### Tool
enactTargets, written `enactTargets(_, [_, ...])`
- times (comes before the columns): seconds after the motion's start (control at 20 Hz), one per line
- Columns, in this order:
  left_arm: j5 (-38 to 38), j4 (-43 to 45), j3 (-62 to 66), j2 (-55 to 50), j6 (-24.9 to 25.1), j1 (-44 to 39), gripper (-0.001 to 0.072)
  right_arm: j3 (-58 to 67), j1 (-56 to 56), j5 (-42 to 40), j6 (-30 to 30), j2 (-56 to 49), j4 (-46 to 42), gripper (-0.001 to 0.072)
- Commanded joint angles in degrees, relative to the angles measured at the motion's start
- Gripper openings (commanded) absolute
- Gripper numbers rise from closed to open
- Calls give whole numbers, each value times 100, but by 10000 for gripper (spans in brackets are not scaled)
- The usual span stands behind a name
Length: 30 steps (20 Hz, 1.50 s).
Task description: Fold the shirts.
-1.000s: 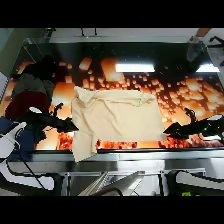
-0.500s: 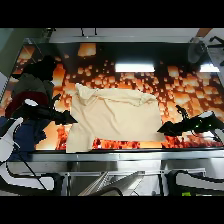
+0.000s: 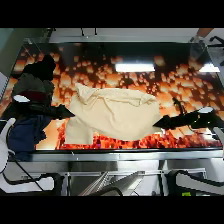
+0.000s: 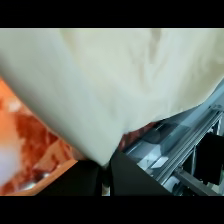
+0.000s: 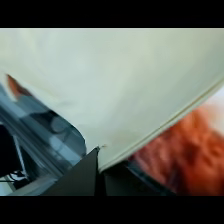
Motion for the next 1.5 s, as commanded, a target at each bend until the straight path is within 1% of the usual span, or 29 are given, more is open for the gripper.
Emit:
enactTargets(0.0, [-699, -925, 638, 1200, 72, 411, 20, 916, -195, 706, -177, 1137, 1762, 18])
enactTargets(0.05, [-920, -1287, 994, 1600, 44, 573, 20, 1353, -297, 621, -278, 1676, 2214, 18])
enactTargets(0.1, [-1036, -1565, 1445, 2026, -85, 774, 20, 1790, -422, 326, -278, 2197, 2406, 18])
enactTargets(0.2, [-1067, -1558, 2494, 2756, -328, 1224, 21, 2660, -767, -553, -195, 3209, 2371, 18])
enactTargets(0.25, [-1102, -1561, 3016, 3025, -348, 1475, 21, 3038, -992, -955, -103, 3644, 2312, 18])
enactTargets(0.3, [-1139, -1558, 3578, 3270, -343, 1764, 21, 3351, -1211, -1185, -107, 3974, 2166, 18])
enactTargets(0.45, [-1128, -1464, 4905, 3674, -348, 2629, 21, 4065, -1797, -1322, -107, 4597, 1650, 18])
enactTargets(0.6, [-1102, -1115, 5488, 3547, -450, 2712, 21, 4181, -2006, -1386, -142, 4688, 1370, 17])
enactTargets(0.7, [-1349, -1128, 5331, 3226, -450, 2712, 21, 3923, -1996, -1021, -15, 4422, 1453, 16])
enactTargets(0.8, [-1344, -1263, 4693, 2903, -382, 2651, 21, 3418, -1932, -686, -22, 4094, 1513, 15])
enactTargets(0.85, [-1362, -1279, 4347, 2697, -310, 2450, 21, 3073, -1808, -686, -44, 3934, 1499, 15])
enactTargets(0.95, [-1484, -979, 3709, 2164, -188, 1729, 21, 2273, -1329, -739, -317, 3558, 1460, 15])
enactTargets(1.05, [-1220, -304, 3167, 1513, -24, 748, 21, 1443, -623, -1104, -638, 3086, 1292, 15])
enactTargets(1.15, [-625, 538, 2822, 804, 13, 20, 22, 809, 2, -2055, -750, 2503, 656, 15])
enactTargets(1.2, [-238, 1003, 2747, 380, -55, -243, 22, 612, 192, -2603, -750, 2118, 323, 15])
enactTargets(1.25, [105, 1325, 2741, -57, -129, -415, 21, 555, 306, -2992, -752, 1631, 175, 15])
enactTargets(1.3, [363, 1458, 2743, -448, -125, -518, 21, 577, 339, -3237, -758, 1141, 192, 16])
enactTargets(1.35, [549, 1475, 2835, -901, -76, -599, 22, 627, 350, -3362, -898, 654, 345, 16])
enactTargets(1.45, [636, 1620, 3366, -1797, -83, -732, 21, 916, 352, -3377, -1357, -348, 1051, 16])
